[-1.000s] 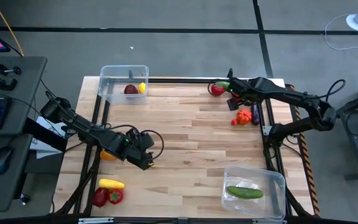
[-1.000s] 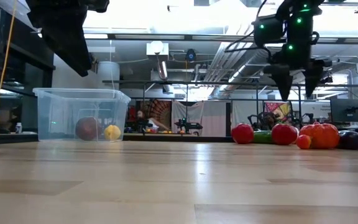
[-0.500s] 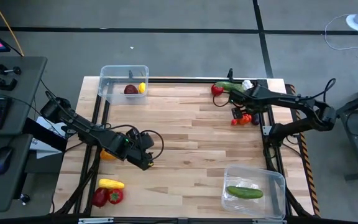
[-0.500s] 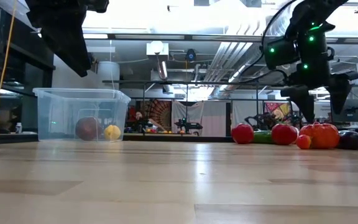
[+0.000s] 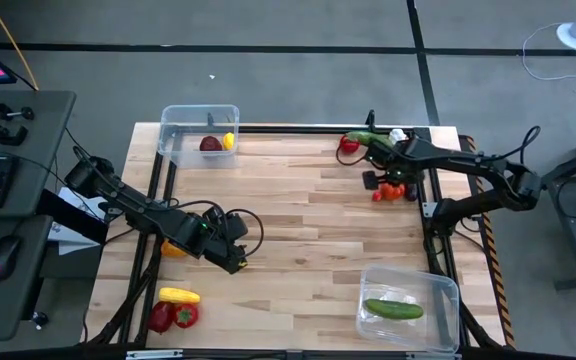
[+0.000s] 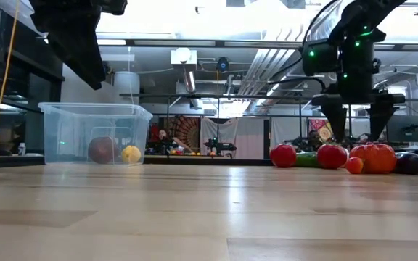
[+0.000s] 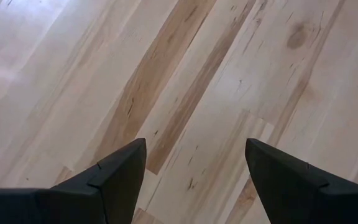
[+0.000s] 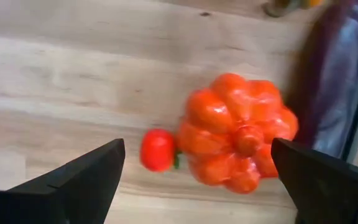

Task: Sort produce into baskets
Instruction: Put the orange pumpkin into the bottom transparent bin

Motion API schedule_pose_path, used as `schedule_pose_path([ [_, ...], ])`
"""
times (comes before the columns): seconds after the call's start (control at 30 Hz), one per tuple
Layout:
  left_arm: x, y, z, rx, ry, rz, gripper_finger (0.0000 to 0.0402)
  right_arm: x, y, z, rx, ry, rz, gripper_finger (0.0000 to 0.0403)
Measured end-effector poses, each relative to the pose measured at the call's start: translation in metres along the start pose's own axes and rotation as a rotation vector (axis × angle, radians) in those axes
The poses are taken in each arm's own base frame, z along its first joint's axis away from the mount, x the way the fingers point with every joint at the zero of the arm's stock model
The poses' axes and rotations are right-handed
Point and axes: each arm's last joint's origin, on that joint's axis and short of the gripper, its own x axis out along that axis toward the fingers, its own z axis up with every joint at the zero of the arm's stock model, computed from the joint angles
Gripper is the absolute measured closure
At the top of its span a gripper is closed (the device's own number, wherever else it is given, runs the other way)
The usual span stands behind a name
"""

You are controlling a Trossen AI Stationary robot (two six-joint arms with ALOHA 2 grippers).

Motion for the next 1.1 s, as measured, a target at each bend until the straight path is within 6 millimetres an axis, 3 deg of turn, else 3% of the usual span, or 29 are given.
schedule_pose_path([
  [0.4, 0.0, 0.0, 0.0, -0.008, 0.018, -0.015, 0.014, 0.003, -0.011, 0.003, 0.039, 0.037, -0.08, 0.0004],
  [0.83, 0.0, 0.0, -0.001, -0.009, 0.02, -0.016, 0.014, 0.041, 0.001, 0.011, -0.019, 0.162, -0.206, 0.0004],
  [1.1, 0.0, 0.0, 0.0, -0.004, 0.018, -0.015, 0.014, 0.048, 0.004, 0.013, -0.037, 0.158, -0.237, 0.0004],
])
